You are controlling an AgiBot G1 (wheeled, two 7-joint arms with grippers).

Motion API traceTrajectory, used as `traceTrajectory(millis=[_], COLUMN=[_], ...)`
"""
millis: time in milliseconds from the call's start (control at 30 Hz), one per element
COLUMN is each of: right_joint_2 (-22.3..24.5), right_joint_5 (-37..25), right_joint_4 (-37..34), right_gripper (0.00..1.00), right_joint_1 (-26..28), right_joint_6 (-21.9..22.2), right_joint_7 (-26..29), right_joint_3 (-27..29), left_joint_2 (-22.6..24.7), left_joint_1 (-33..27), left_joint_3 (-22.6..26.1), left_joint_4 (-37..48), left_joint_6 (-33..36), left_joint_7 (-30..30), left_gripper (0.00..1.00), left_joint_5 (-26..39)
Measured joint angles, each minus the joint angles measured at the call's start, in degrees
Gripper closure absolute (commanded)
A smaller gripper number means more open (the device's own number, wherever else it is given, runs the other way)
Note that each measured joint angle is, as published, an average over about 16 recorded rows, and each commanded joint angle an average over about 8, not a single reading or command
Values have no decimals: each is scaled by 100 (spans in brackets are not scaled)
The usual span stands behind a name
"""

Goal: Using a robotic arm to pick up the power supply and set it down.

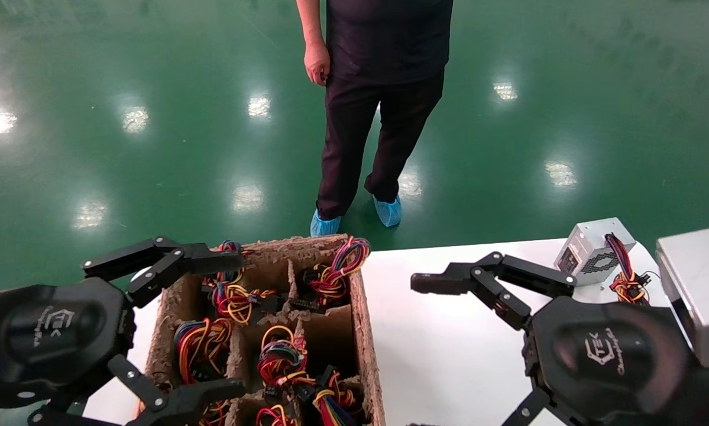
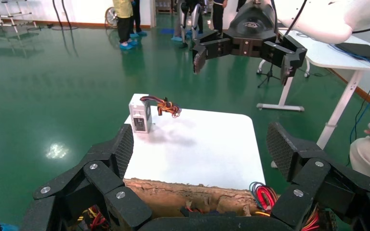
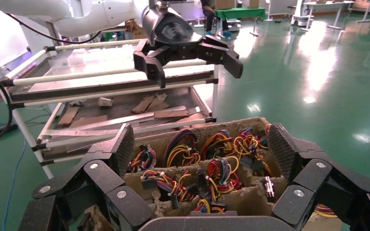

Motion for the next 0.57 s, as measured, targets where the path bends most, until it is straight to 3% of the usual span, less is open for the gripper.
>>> traceTrajectory(millis=[567], right_joint_2=[-25], right_joint_5=[-9], right_joint_4=[-24], right_gripper=[0], right_joint_1=[-18], right_joint_6=[170], right_joint_7=[6], right_joint_3=[8], left_joint_2=[0], left_joint_1=[0], left_joint_3=[0], left_joint_4=[0], left_joint_6=[0], left_joint_7=[0], left_gripper=[0], left_joint_5=[0])
